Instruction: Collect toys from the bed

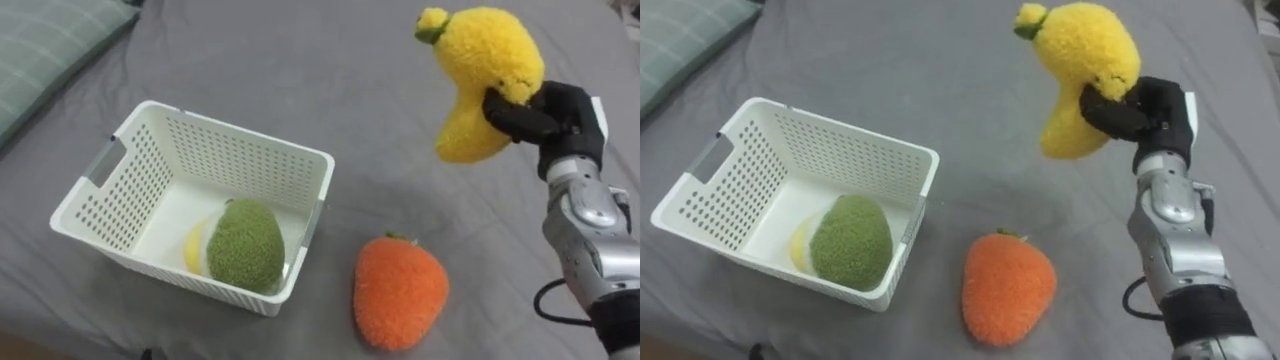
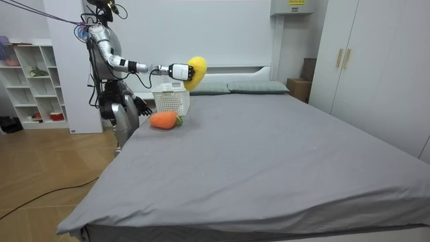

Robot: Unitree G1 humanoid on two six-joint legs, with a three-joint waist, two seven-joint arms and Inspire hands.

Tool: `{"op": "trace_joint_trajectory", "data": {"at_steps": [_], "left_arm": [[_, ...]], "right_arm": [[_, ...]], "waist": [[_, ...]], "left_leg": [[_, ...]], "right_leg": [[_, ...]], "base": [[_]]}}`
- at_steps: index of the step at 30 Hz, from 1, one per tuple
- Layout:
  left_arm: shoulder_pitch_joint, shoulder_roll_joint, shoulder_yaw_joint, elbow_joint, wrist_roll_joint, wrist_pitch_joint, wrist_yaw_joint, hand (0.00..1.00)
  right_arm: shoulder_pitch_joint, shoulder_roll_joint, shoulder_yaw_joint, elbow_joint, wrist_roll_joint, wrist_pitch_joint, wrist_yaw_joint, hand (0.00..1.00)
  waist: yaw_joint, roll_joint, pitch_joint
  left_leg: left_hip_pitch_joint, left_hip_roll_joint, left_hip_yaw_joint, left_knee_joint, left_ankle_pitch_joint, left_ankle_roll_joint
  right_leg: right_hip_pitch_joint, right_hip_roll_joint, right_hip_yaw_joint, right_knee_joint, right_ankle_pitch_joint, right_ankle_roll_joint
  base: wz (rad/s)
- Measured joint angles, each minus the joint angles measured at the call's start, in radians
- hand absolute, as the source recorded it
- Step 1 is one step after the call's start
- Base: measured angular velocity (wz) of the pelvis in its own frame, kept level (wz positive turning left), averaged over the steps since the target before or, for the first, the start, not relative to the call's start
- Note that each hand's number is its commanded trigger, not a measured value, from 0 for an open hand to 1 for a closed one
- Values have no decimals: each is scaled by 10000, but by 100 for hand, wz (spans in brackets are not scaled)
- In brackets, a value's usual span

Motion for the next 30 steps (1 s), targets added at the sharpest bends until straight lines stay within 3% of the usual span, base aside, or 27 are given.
{"op": "trace_joint_trajectory", "data": {"at_steps": [5, 13, 21, 30], "left_arm": [[-52, -189, 151, 100, 296, 173, -4, 0], [-138, -202, 145, 92, 710, 623, -15, 0], [-391, -343, 152, 102, 1296, 975, -86, 0], [-835, -408, 180, 233, 1573, 1162, -609, 0]], "right_arm": [[204, 441, 0, -967, -443, 2, 429, 100], [303, 1030, 35, -2063, -646, 131, 1072, 100], [300, 1527, 941, -2217, -1497, 238, 1688, 100], [298, 1641, 1689, -2523, -2354, 438, 2405, 100]], "waist": [[-23, 20, 13], [-28, 37, 21], [110, 49, 39], [689, 70, 77]], "left_leg": [[437, -16, -30, -32, -117, -3], [608, -29, -23, -30, -219, 15], [605, -31, -66, -43, -248, 17], [612, -35, -101, -33, -254, 25]], "right_leg": [[436, 27, 117, -28, -98, 65], [614, 15, 88, -32, -164, 107], [640, 12, 55, -32, -165, 108], [642, 2, 31, -8, -165, 109]], "base": [[1], [0], [0], [1]]}}
